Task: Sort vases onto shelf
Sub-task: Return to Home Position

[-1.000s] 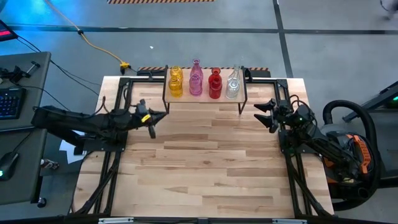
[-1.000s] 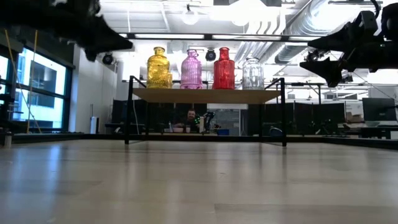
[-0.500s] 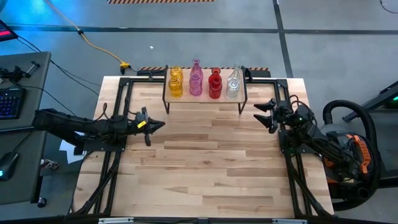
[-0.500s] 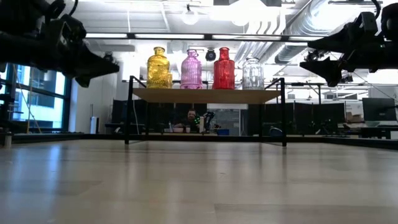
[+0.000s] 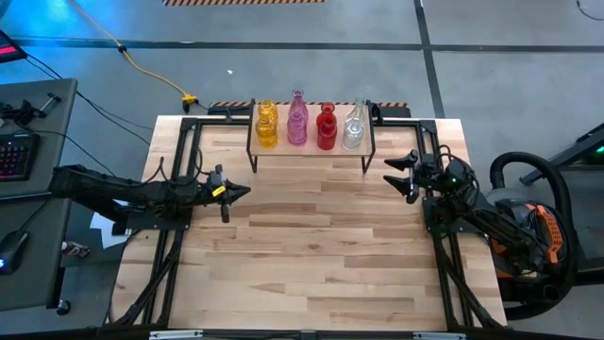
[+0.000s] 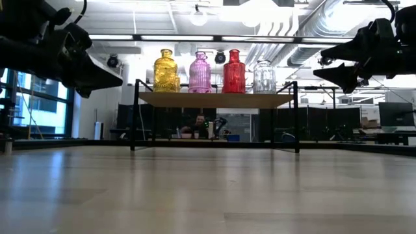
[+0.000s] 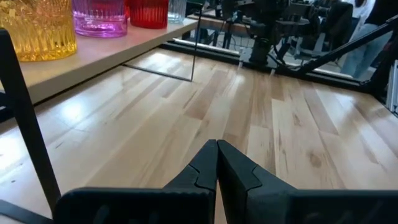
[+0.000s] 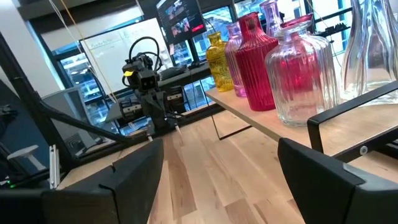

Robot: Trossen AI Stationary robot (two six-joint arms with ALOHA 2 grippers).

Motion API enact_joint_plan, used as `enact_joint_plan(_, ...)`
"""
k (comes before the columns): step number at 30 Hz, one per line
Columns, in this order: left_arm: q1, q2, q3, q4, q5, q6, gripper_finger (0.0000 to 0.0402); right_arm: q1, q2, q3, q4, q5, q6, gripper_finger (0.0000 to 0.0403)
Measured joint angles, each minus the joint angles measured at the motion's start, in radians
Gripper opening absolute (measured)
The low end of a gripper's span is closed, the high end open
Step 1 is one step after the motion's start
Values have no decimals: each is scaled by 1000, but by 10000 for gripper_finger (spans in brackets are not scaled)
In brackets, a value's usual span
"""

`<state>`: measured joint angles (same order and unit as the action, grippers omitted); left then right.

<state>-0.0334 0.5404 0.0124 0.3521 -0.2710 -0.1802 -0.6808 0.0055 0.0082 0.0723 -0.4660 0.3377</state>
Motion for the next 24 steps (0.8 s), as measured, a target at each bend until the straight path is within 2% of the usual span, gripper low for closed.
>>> enact_joint_plan(11,0,-12,0,-17,-1,0,1,0,0,0,1,-1,2,302)
enact_joint_plan(17,0,-108,0,-47,-2,0,1,10,-1,0,2,0,1,302)
enact_joint_plan(24,0,-283,0,-48,-2,0,1,88,-5,0,3,-1,1,302)
